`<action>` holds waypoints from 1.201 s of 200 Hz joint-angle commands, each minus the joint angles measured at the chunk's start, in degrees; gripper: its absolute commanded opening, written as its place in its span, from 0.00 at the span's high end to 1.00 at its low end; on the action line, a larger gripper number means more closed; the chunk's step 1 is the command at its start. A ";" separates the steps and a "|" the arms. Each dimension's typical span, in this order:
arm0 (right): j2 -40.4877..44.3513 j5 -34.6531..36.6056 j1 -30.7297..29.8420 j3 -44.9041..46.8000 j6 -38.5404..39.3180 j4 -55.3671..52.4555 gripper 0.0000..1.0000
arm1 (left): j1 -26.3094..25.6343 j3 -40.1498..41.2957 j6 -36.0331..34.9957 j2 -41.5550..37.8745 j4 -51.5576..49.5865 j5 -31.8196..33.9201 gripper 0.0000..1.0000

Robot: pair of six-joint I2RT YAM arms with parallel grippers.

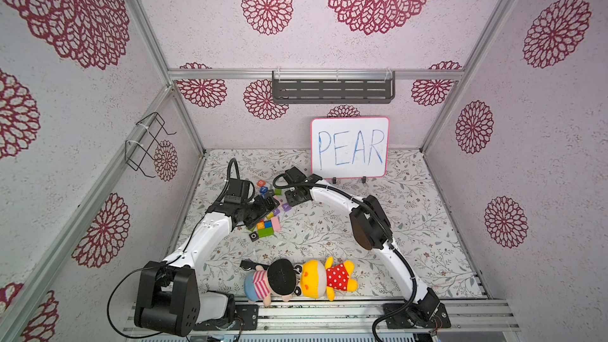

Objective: Spell the uppercase word “pear” with letter blocks
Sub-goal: Pick up the letter block from the center of the board, then place the letter block at the center of the board.

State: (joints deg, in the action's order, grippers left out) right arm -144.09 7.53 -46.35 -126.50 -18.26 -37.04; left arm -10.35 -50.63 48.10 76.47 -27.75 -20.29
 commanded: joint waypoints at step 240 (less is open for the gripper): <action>45.31 9.96 18.22 64.45 -18.63 24.07 0.82 | -19.02 -21.53 2.53 20.75 4.02 2.76 0.02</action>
State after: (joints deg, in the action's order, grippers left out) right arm -99.68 17.72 -29.45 -62.35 -34.17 -16.29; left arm -29.21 -71.29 50.83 96.77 -24.25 -17.41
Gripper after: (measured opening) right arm 0.411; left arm 0.979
